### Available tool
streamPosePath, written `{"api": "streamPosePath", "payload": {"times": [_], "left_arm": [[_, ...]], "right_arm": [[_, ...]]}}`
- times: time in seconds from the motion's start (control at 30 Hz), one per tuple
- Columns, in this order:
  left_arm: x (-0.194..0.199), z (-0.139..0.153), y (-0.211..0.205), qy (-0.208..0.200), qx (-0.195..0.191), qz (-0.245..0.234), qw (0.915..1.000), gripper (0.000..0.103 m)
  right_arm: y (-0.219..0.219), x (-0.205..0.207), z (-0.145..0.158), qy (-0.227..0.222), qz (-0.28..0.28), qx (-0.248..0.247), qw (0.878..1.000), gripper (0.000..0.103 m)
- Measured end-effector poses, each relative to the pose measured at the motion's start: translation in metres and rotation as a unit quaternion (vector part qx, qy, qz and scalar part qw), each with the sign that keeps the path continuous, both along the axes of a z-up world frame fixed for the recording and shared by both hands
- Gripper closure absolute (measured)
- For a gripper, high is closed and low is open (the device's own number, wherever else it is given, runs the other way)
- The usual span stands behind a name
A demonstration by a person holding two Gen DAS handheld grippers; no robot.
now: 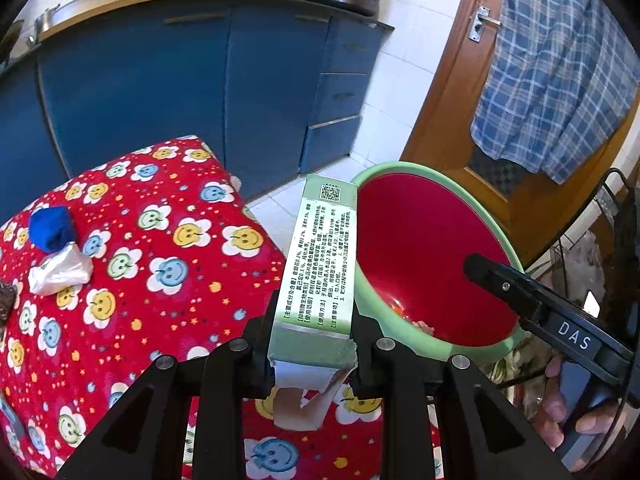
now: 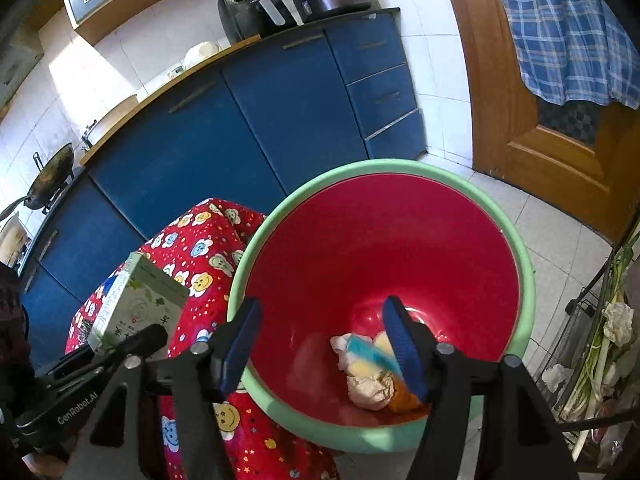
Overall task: Collect trash
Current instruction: 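Open the left tool over the red bucket to drop the green box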
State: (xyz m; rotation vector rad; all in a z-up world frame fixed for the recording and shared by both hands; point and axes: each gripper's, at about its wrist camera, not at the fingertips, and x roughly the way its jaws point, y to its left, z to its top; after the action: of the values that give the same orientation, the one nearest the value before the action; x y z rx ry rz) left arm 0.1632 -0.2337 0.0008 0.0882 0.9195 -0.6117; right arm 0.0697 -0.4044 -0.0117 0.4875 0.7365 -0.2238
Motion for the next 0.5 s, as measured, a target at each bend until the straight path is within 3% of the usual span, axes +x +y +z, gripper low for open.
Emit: {"api": "streamPosePath", "payload": {"times": [0.5], "left_arm": [[0.004,-0.007,-0.06,0.006,0.002,-0.061,0.9981,0.073]], "right_arm": [[-0.02,-0.021,0.019,-0.03,-0.053,-0.018,0.998,0.035]]}}
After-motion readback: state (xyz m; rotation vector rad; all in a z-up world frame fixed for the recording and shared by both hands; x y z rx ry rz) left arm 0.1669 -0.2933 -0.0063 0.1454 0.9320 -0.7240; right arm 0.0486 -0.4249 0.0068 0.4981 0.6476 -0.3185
